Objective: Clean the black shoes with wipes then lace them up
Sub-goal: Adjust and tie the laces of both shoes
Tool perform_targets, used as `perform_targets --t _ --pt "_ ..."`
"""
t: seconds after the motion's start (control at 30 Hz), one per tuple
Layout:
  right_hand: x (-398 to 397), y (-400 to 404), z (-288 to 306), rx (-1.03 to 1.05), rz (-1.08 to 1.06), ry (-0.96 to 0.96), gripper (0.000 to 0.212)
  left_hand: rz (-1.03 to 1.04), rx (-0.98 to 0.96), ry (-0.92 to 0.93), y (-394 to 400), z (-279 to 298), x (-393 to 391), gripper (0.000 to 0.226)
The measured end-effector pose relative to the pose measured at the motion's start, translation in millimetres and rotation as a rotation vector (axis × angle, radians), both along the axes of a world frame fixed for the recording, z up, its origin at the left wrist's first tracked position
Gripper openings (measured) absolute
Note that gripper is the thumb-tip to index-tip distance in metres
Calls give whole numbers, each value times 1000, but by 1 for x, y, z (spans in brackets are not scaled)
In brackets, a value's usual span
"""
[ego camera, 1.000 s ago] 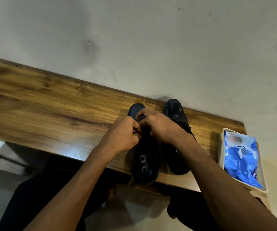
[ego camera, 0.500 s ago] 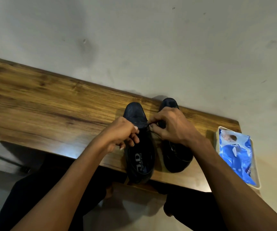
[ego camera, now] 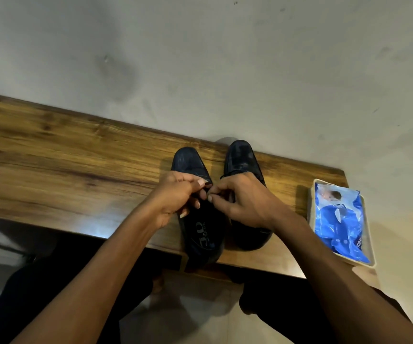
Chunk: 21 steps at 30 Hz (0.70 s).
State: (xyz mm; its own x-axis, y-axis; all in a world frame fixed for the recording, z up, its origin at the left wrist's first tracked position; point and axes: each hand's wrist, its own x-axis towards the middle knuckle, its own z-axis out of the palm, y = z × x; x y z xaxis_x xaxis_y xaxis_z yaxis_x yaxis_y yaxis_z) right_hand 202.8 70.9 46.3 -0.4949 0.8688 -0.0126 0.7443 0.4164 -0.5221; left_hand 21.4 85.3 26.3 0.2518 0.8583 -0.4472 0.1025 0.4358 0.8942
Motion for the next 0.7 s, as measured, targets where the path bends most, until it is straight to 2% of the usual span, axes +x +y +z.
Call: perform_targets --t 0.1,0.23,0.4,0.53,0.7 --pt "5 4 0 -44 -131 114 15 -72 103 99 0 -1 -1 19" --pt "8 12 -4 -6 -193 138 16 -113 187 185 0 0 0 17" --pt "5 23 -14 81 -198 54 14 -103 279 222 0 -2 -1 11" --pt "5 28 -10 155 -142 24 13 -85 353 363 2 -6 -3 8" --pt "2 33 -14 307 -89 -94 16 -43 351 386 2 -7 -5 12"
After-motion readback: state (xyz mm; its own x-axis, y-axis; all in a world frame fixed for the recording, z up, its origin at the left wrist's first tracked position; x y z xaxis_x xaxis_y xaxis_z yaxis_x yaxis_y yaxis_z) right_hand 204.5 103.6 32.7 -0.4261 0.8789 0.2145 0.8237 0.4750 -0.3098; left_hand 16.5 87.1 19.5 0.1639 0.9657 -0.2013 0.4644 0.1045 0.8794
